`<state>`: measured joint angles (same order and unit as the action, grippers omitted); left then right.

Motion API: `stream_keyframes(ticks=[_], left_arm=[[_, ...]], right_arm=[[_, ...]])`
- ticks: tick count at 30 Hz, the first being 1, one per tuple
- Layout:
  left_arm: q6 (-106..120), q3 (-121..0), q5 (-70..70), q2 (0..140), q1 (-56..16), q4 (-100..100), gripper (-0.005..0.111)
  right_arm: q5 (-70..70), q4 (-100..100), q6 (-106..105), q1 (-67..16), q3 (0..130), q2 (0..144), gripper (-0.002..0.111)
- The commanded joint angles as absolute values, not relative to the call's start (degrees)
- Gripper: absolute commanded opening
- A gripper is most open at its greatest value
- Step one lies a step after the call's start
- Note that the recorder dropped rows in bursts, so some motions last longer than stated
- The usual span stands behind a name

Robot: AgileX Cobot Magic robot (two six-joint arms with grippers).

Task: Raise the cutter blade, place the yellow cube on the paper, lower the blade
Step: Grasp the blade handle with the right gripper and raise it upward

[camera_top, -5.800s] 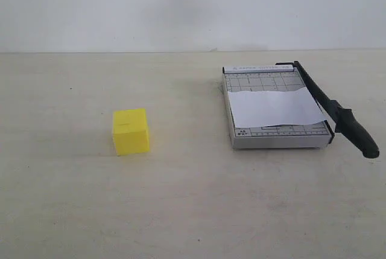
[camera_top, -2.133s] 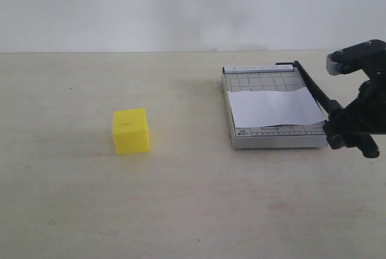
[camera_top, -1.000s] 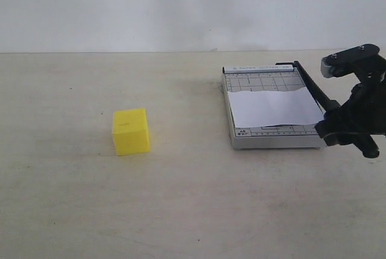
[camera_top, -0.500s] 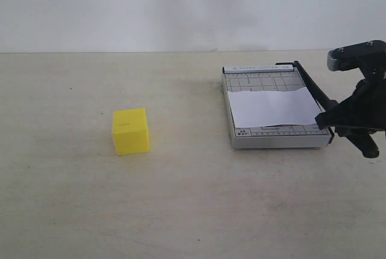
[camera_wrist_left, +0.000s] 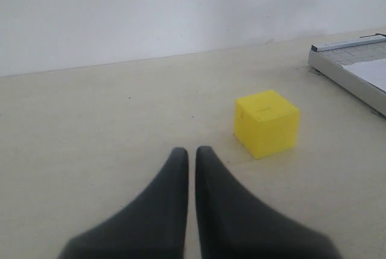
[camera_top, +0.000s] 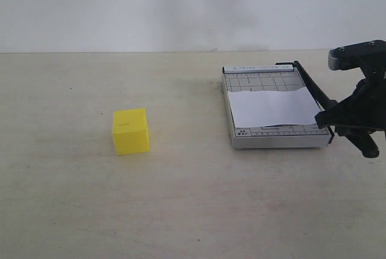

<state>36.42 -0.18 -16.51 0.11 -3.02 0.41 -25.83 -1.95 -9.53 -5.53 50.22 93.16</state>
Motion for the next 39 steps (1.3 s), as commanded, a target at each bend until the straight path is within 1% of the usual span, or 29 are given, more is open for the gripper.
stream_keyframes(ticks=[1,9,17,19,21,22,24,25,26,27,29,32,37,39], left_arm=[[36.47,0.00,-16.27,0.00,-3.28,0.67,0.005],[36.47,0.00,-16.27,0.00,-3.28,0.67,0.005],[36.47,0.00,-16.27,0.00,-3.28,0.67,0.005],[36.47,0.00,-16.27,0.00,-3.28,0.67,0.005],[36.47,0.00,-16.27,0.00,-3.28,0.67,0.005],[36.47,0.00,-16.27,0.00,-3.28,0.67,0.005],[36.47,0.00,-16.27,0.00,-3.28,0.67,0.005],[36.47,0.00,-16.27,0.00,-3.28,0.67,0.005],[36.47,0.00,-16.27,0.00,-3.28,0.67,0.005],[36.47,0.00,-16.27,0.00,-3.28,0.67,0.005],[36.47,0.00,-16.27,0.00,-3.28,0.67,0.005],[36.47,0.00,-16.27,0.00,-3.28,0.67,0.005],[36.47,0.00,-16.27,0.00,-3.28,0.67,0.005],[36.47,0.00,-16.27,0.00,-3.28,0.67,0.005]], right_arm=[[-21.93,-1.51,-10.98,-5.86,52.13,89.25,0.000],[-21.65,-0.92,-10.98,-5.86,56.59,83.48,0.000],[-22.67,-0.79,-11.07,-5.86,57.24,84.45,0.000],[-22.52,-0.79,-10.92,-5.86,57.24,84.56,0.003],[-21.92,-0.79,-10.92,-5.86,57.24,84.56,0.014],[-21.81,-0.79,-10.92,-5.86,57.24,84.56,0.025],[-21.92,-0.92,-10.92,-5.86,57.24,84.56,0.052],[-22.15,-0.92,-11.04,-5.86,57.24,84.56,0.063],[-22.79,-0.92,-11.04,-5.86,57.24,84.56,0.071],[-23.46,-0.92,-11.04,-5.86,57.24,84.56,0.071],[-24.75,-0.92,-12.08,-5.86,57.24,84.26,0.064],[-20.30,-4.01,-16.16,-5.86,55.06,81.61,0.054],[-7.85,-13.22,-19.85,-5.86,47.08,72.67,0.054],[-4.15,-13.61,-19.60,-5.86,43.53,68.39,0.050]])
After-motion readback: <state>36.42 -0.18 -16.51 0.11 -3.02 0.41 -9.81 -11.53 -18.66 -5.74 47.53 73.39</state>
